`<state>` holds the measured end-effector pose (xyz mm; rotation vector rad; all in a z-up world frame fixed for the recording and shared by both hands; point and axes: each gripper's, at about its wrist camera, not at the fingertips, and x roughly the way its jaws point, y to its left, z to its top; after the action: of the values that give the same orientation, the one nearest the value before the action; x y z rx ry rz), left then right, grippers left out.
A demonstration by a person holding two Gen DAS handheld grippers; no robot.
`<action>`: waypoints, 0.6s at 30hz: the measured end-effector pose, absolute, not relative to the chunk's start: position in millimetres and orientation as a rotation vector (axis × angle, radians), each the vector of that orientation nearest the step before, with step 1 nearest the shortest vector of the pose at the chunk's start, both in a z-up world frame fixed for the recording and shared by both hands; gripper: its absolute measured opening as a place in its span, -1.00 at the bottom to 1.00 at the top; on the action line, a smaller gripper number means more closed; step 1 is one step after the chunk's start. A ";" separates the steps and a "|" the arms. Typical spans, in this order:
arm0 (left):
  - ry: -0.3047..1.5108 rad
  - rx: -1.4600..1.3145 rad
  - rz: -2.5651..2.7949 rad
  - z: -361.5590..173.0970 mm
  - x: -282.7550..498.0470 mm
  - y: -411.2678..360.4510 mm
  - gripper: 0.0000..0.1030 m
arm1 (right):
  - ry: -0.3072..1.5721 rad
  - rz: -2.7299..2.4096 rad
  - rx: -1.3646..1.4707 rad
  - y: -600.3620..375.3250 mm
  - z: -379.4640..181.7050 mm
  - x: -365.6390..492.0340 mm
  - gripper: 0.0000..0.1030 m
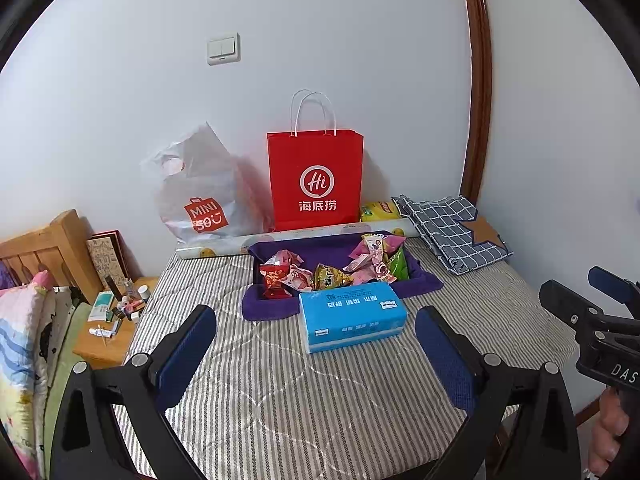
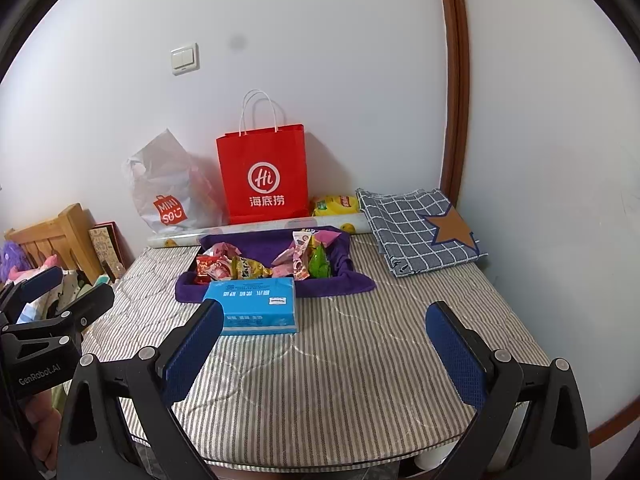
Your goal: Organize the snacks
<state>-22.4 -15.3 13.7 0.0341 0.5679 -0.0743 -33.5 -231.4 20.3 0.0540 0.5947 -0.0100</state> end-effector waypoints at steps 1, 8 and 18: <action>0.569 0.034 -0.075 13.8 -22.5 -15.1 0.95 | 0.595 -0.010 0.053 -231.4 20.3 -33.5 0.95; 0.568 0.034 -0.077 13.8 -22.3 -14.5 0.95 | 0.591 -0.008 0.051 -230.1 20.2 -34.5 0.95; 0.568 0.034 -0.077 13.9 -22.6 -15.1 0.95 | 0.588 -0.006 0.052 -228.7 21.2 -35.6 0.95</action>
<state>-22.6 -15.1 13.9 0.0336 0.5679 -0.0767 -35.6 -228.7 21.2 0.0520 0.5883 -0.0056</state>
